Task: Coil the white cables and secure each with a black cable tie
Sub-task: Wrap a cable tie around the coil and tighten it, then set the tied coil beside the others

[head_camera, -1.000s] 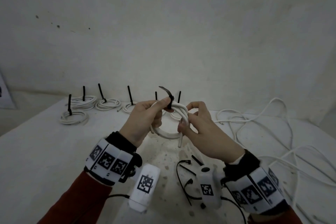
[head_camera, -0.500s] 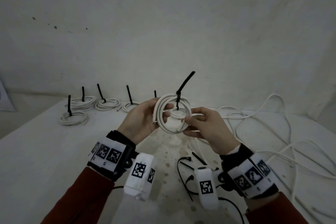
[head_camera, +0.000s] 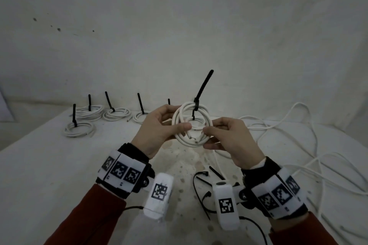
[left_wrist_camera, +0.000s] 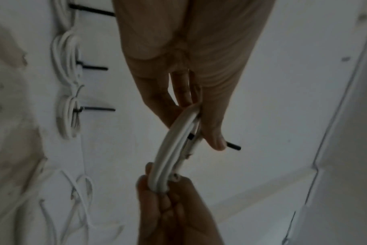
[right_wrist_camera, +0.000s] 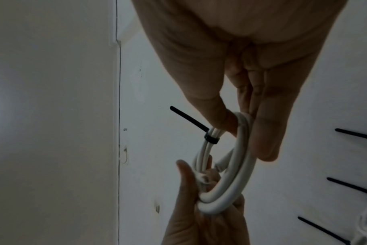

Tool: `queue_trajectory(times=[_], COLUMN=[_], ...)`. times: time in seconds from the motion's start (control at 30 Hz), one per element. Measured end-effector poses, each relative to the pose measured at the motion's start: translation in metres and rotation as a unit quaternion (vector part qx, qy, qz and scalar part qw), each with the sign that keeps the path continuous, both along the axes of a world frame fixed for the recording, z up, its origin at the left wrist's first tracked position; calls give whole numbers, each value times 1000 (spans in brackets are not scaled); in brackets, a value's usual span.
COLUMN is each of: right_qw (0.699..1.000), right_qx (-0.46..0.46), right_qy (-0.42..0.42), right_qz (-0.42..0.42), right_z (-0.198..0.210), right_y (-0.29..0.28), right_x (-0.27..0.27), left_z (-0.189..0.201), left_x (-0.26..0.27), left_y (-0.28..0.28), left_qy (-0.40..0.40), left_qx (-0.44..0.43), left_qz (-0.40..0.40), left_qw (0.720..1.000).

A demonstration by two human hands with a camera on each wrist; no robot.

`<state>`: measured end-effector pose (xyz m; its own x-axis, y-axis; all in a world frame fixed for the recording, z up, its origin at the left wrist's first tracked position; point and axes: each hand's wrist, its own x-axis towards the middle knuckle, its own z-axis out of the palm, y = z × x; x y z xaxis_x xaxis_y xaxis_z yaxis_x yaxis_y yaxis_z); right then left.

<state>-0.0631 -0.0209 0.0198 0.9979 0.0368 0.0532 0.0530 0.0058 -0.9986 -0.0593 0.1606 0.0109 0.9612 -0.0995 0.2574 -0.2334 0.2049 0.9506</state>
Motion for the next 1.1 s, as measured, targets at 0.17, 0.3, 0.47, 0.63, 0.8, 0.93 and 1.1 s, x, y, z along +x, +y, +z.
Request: queue_trajectory(times=[0.17,0.3,0.47,0.63,0.8,0.93,1.1], right_qw=[999,997,994,997,990,982,972], right_qx=[-22,-54,-78,-46,-28,-62,-100], right_qy=[-24,-43,-39,63,128,146,155], right_qz=[-15,-32,-58,7,59,99,144], right_z=[-1,-11,-28,-30,-33,-38,-51], right_y=[-1,7,19,27,58,103,168], right_x=[1,3,10,22,43,65,97], left_z=[-8,-18,-30,-38,-46,-55,-65], left_x=[7,11,15,24,38,59,79], left_y=[4,-1,-2,20,61,101,157], left_qy=[-125,-197,-167,28,119,175,239], left_qx=[212,338,406,231,176,226,290], left_qz=[150,252,285,180,170,223,272], left_qw=[958,885,852,956,962,932,886])
